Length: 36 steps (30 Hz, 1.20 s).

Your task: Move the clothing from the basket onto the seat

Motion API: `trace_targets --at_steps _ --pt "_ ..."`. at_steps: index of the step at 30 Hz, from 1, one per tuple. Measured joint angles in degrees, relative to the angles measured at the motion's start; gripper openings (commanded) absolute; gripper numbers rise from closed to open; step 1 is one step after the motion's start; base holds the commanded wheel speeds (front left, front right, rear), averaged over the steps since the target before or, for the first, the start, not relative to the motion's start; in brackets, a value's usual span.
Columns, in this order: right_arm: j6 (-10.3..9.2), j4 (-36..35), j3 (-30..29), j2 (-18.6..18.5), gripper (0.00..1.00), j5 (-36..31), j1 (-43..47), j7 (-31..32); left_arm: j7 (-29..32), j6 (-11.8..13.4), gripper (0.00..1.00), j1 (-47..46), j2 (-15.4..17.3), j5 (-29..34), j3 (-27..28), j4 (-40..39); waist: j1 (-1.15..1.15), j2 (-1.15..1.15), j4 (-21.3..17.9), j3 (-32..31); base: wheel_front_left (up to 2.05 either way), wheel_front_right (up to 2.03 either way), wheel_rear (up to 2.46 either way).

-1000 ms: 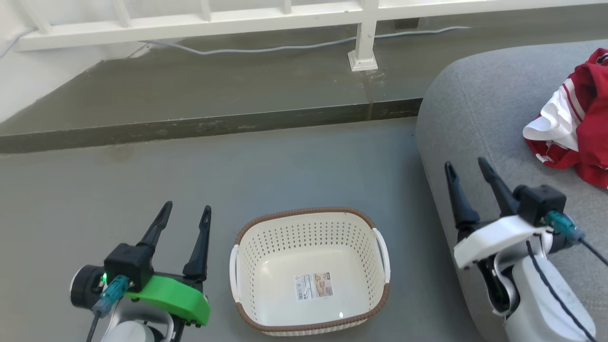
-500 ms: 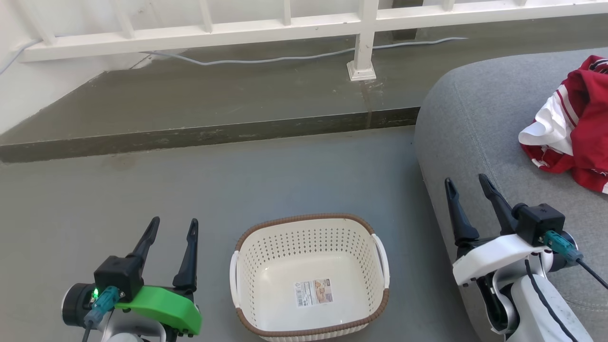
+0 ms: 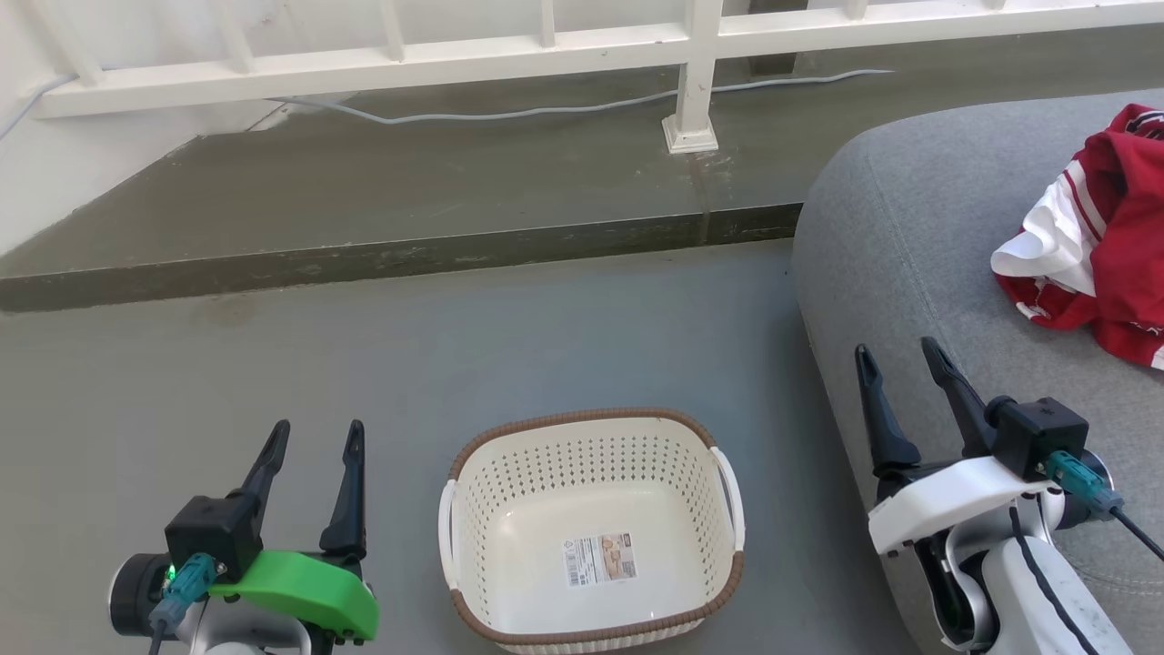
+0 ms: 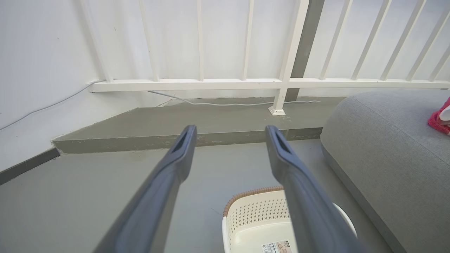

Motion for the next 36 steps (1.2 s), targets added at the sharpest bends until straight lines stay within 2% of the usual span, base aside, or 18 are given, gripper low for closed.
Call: trace_targets --at_steps 19,20,28,36 --pt "-0.58 -3.98 0.08 0.01 1.0 0.0 1.87 2.16 1.01 0.0 1.0 0.15 -1.52 2.26 0.45 0.07 0.0 0.0 -0.01 -0.14 0.0 0.0 0.0" --pt "-0.59 -4.02 0.09 0.01 0.0 0.0 2.18 2.2 1.02 0.0 0.0 0.18 -1.54 2.27 0.46 0.05 0.0 0.0 0.0 -0.13 0.0 0.0 0.0" --pt "-0.48 -0.98 0.23 0.4 0.0 0.93 4.29 2.4 1.01 -0.11 0.0 1.44 -2.86 1.74 -0.36 2.53 0.0 0.0 0.0 -0.15 0.0 0.0 0.0" --pt "-0.15 -0.98 -0.45 0.69 0.0 6.03 4.3 2.94 1.47 -1.04 0.0 1.51 -3.46 -3.63 0.36 2.33 0.0 0.0 0.02 -0.26 0.0 0.0 0.0"
